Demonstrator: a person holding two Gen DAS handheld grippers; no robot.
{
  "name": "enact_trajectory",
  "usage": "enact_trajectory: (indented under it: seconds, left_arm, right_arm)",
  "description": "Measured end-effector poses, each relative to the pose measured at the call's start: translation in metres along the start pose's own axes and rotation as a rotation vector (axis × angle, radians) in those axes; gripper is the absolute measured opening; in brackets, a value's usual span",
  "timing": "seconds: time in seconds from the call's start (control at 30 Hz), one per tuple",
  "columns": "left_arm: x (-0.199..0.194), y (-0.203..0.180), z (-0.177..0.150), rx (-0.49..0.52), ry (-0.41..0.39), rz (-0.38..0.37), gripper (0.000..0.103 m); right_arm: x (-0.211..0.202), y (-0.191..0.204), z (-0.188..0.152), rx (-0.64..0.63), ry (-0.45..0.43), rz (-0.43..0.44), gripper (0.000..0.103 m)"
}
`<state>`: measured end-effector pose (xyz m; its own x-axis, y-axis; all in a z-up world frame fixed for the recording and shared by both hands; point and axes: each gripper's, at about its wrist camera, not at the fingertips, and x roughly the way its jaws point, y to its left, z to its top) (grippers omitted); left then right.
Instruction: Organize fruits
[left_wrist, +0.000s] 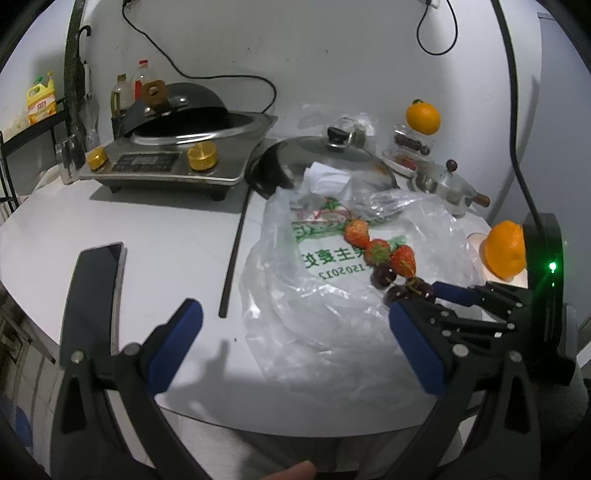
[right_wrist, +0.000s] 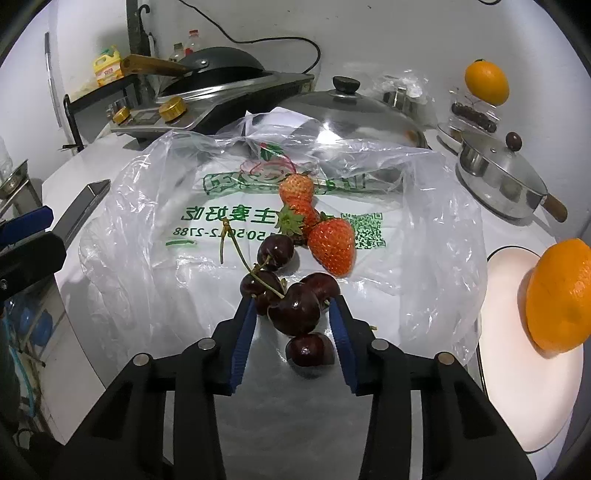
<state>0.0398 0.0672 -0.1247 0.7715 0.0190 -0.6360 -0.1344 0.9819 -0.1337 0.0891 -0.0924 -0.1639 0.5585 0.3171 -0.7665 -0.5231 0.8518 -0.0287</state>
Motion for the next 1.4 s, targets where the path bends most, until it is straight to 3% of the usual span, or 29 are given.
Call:
enact_trajectory:
  seconds: [0.17, 0.67, 1.2, 1.4]
  left_arm:
    - [0.002, -0.006, 0.001, 0.014, 0.004, 0.004, 0.102]
    - [0.014, -0.044, 0.011, 0.090, 0.023, 0.009, 0.102]
    - [0.064, -0.092, 0.009, 0.197, 0.110, 0.013, 0.101]
    - [0.065, -0.104, 0.018, 0.242, 0.074, 0.011, 0.101]
  right_arm:
    - [0.000, -0.002, 0.000, -0.003, -0.004, 0.021, 0.031]
    - [-0.032, -0.031, 0.006, 0.043, -0.100, 0.054, 0.031]
    - [-0.047, -0.077, 0.001, 0.099, -0.143, 0.055, 0.031]
    - [-0.048, -0.087, 0.002, 0.108, -0.162, 0.064, 0.031]
